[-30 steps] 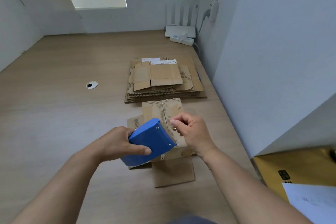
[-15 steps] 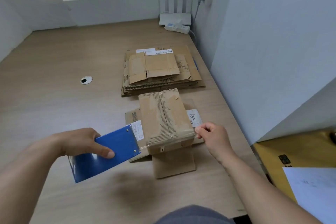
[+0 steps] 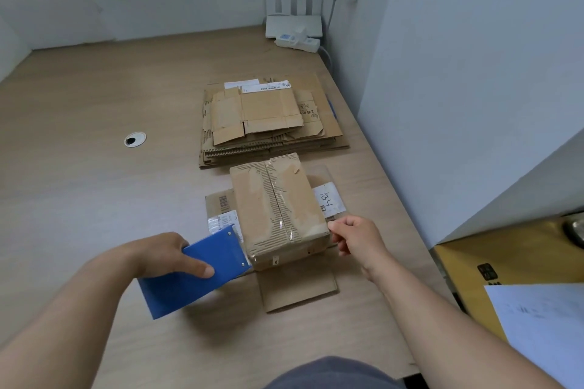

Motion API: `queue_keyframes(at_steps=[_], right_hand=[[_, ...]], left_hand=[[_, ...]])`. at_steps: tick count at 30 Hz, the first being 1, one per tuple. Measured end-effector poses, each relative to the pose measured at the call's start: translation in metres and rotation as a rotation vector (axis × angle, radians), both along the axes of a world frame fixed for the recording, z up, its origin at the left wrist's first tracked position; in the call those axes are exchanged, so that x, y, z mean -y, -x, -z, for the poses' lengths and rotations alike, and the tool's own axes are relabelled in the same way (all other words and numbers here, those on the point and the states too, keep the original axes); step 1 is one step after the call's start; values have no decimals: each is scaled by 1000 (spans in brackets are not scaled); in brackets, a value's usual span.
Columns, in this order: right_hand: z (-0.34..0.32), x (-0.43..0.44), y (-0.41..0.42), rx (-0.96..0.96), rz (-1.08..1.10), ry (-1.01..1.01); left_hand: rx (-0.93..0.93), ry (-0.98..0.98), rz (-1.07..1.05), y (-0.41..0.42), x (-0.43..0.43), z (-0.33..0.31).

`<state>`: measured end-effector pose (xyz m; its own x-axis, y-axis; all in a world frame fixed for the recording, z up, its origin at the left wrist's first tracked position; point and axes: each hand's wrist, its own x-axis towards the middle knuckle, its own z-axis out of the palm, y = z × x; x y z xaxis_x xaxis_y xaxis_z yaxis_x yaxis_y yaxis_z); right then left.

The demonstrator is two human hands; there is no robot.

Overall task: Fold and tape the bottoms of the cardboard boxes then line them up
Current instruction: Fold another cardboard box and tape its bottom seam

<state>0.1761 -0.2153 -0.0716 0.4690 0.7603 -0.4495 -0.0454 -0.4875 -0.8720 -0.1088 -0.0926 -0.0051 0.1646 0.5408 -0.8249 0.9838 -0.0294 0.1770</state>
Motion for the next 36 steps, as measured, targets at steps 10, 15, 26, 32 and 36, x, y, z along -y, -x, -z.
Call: queue_keyframes(at_steps=[10,15,26,32,36], right_hand=[[-1,4,-17,670,55,81],[-6,-16,-21,859,-167,143],[6,-20,-20,606,-121,71],[8,-24,-22,592,-122,77],[5,-22,-22,595,-138,76]], left_hand=[[55,-44,0,-37,9,13],[78,-45,-4,-52,13,15],[61,7,-101,-25,29,-4],[31,-67,-135,-29,30,-1],[-108,-256,-66,-47,36,11]])
